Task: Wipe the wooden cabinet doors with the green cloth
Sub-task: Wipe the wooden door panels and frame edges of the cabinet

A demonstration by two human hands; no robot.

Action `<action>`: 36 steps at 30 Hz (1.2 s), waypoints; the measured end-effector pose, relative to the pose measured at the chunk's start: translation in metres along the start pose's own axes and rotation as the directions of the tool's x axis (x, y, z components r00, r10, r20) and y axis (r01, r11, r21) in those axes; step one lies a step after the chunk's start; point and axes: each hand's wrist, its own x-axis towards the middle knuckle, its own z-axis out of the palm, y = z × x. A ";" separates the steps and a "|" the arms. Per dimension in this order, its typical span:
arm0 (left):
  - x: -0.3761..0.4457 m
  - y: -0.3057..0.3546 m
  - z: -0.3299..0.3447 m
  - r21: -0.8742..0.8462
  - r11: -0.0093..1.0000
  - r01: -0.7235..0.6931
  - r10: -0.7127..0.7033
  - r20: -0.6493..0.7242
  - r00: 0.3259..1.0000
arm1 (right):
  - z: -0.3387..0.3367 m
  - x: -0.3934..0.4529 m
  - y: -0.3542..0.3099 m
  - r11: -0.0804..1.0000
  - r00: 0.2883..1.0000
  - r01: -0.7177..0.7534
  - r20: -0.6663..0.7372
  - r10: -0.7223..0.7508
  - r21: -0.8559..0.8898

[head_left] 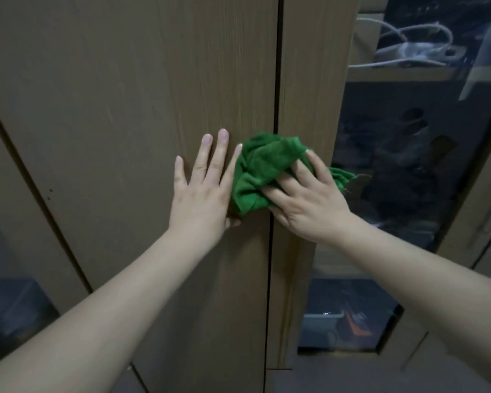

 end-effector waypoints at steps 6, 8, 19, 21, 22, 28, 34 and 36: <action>0.000 0.002 0.002 -0.016 1.000 0.010 -0.010 0.005 1.000 | -0.002 -0.053 0.023 0.881 0.877 0.439 0.132 -0.463 0.176; 0.000 0.002 0.000 -0.016 1.000 0.013 -0.013 0.014 1.000 | -0.008 -0.053 0.049 0.844 0.839 0.505 0.126 -0.529 0.180; -0.015 0.011 0.010 -0.218 0.962 0.165 -0.176 -0.032 0.984 | -0.019 0.049 -0.013 0.992 0.996 -0.093 0.024 0.091 0.090; -0.019 0.013 0.014 -0.234 0.953 0.194 -0.206 -0.027 0.978 | -0.013 0.041 -0.027 0.994 0.997 -0.074 0.040 0.071 0.084; -0.023 0.014 0.015 -0.233 0.951 0.202 -0.211 -0.013 0.977 | -0.012 0.035 -0.028 0.995 0.998 -0.044 0.037 0.041 0.087; -0.044 0.025 0.014 -0.174 0.955 0.239 -0.230 0.070 0.971 | -0.016 -0.014 0.031 0.935 0.945 0.316 0.033 -0.325 0.163; -0.028 0.044 0.008 -0.159 0.965 0.210 -0.204 0.051 0.978 | -0.024 0.000 0.061 0.987 0.995 -0.061 -0.065 0.071 0.145; -0.023 0.048 0.009 -0.180 0.959 0.218 -0.214 0.041 0.976 | -0.026 0.006 0.054 0.978 0.994 -0.092 -0.043 0.102 0.188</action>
